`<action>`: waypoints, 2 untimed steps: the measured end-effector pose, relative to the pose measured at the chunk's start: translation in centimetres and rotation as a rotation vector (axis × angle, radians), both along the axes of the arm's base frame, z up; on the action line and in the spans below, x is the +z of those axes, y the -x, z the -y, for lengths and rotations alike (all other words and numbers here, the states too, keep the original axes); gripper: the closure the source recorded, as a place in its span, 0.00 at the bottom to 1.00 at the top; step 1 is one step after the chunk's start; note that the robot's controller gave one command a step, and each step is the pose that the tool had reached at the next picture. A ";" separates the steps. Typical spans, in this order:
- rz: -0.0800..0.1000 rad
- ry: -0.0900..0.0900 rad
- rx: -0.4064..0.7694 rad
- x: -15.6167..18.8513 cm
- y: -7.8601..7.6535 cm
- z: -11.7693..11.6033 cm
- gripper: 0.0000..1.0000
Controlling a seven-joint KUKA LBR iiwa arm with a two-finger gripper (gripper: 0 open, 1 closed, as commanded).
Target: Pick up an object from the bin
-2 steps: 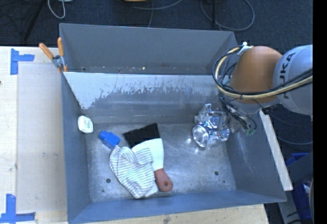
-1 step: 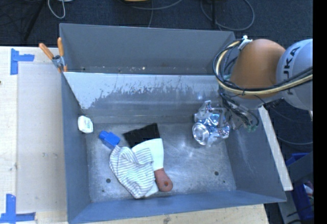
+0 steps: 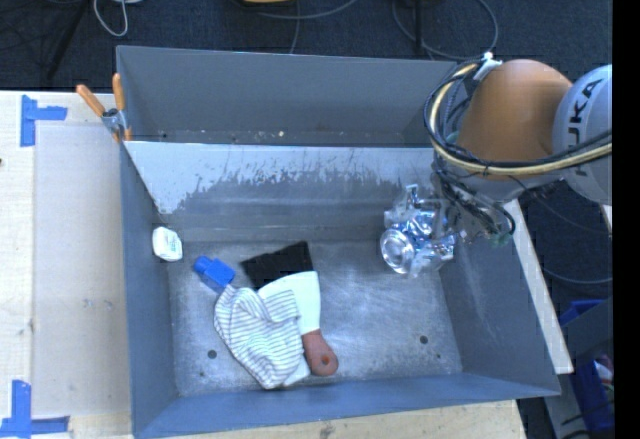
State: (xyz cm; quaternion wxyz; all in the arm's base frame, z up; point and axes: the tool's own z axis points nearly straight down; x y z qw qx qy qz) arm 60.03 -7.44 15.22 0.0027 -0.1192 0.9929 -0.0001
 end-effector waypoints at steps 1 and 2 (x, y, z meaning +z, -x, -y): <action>-0.011 -0.001 0.014 4.7 0.7 0.7 1.00; -0.002 0.001 0.033 8.6 -0.7 -0.5 1.00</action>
Offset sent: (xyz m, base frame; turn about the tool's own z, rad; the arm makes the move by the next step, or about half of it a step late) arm 0.0068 0.0061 0.0857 -0.0349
